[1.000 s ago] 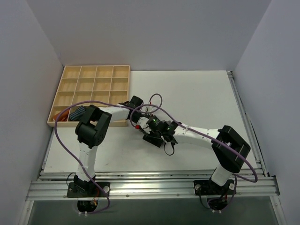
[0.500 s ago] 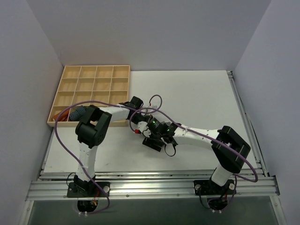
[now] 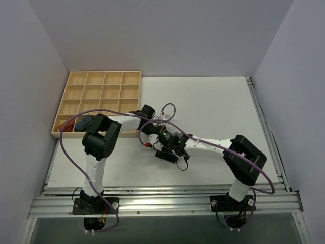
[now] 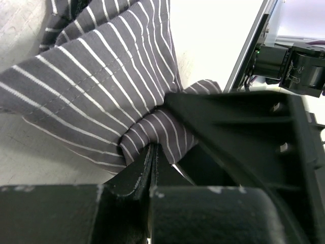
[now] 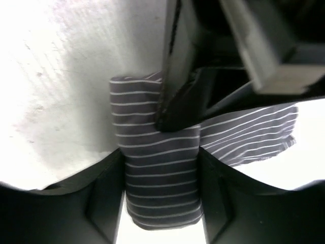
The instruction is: Roll the underwear
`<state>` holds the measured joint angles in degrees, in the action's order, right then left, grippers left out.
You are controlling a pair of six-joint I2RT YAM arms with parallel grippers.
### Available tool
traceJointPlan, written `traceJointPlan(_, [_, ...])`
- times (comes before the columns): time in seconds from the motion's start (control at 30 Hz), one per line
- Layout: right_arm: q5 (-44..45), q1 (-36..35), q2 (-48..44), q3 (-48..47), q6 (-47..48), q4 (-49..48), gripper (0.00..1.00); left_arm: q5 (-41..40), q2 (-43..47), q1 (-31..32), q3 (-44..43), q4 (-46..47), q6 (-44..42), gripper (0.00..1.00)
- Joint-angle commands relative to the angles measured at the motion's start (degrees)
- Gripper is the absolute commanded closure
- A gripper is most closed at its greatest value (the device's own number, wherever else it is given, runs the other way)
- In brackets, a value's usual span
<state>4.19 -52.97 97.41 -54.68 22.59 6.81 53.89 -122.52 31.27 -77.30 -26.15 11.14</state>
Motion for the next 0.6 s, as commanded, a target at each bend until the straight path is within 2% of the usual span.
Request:
traceJointPlan(0.0, [-0.4,-0.5,1.2,0.0,0.5,2.2,0.54,-7.8,-3.2,-0.3,1.7,-5.1,-3.2,0.97])
traceJointPlan(0.03, [-2.1,-0.5,1.3,0.1,0.1,2.4,0.59,-7.1,-2.1,-0.7,1.6,-5.0,-2.7,0.97])
traceJointPlan(0.07, [-3.3,-0.6,1.2,0.1,-0.4,2.7,0.69,-7.1,-1.5,-1.7,1.2,-4.7,-1.5,0.95])
traceJointPlan(0.17, [-9.1,0.2,0.7,-0.2,-4.5,3.0,0.84,-8.3,1.8,-5.1,0.2,-4.3,1.6,0.91])
traceJointPlan(0.3, [-16.3,0.8,-0.5,1.1,-10.5,-0.7,0.90,-7.6,4.5,-9.0,-2.0,-3.7,4.0,0.78])
traceJointPlan(0.47, [-20.5,2.9,1.9,-0.2,-15.1,-0.7,0.90,-9.7,5.4,-10.0,-7.0,-8.6,2.1,0.77])
traceJointPlan(0.57, [-25.1,6.2,3.8,-1.6,-16.3,0.5,0.90,-14.7,7.7,-10.9,-6.9,-8.9,2.5,0.77])
